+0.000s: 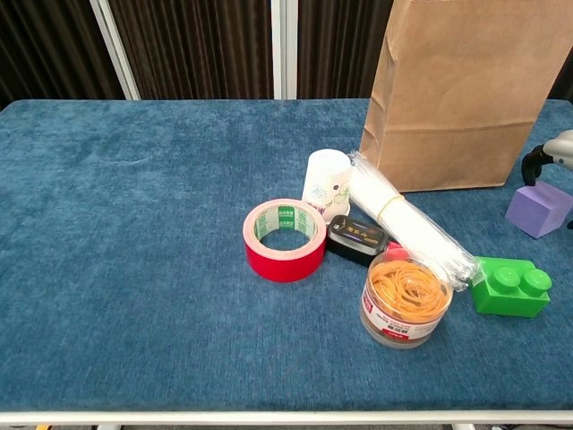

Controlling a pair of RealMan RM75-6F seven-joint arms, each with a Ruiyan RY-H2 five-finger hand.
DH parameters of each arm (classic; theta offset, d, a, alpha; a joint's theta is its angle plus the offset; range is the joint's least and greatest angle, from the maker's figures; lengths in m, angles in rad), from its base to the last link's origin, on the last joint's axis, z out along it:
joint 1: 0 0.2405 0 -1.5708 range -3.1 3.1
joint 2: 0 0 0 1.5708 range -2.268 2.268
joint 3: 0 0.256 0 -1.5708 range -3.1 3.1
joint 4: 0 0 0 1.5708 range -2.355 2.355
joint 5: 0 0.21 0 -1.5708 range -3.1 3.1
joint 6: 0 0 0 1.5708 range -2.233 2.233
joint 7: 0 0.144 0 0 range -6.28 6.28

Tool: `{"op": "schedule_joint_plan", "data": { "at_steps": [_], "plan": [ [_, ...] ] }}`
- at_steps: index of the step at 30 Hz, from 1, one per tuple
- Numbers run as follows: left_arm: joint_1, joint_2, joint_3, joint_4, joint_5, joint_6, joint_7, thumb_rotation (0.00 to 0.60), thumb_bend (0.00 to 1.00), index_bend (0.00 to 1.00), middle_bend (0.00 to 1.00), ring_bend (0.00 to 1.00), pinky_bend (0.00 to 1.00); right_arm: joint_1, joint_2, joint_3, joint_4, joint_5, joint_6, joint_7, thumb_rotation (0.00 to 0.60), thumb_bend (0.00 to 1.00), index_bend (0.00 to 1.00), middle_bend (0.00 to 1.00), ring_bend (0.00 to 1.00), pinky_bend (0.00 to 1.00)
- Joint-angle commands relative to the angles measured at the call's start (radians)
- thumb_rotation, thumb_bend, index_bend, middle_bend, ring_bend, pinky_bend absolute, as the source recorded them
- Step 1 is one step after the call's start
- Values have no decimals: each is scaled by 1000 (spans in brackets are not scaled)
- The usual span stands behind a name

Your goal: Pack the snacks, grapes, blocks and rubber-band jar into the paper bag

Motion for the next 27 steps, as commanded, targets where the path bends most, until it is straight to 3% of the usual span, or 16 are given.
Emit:
{"op": "schedule_joint_plan", "data": {
  "at_steps": [1, 19, 27],
  "plan": [
    [0, 2, -2, -1, -1, 1, -1, 600, 107, 124, 120, 21, 210, -1, 4, 6, -8, -15, 19, 11, 600, 0, 375, 305, 845, 881],
    [1, 1, 0, 1, -1, 0, -5, 600, 107, 124, 120, 21, 210, -11, 36, 14, -49, -9, 29, 13, 600, 0, 367, 312, 845, 881],
    [3, 0, 0, 6, -2, 2, -8, 600, 107, 123, 120, 21, 210, 0, -3, 21, -17, -5, 11, 29, 600, 0, 266, 292, 845, 881]
  ]
}}
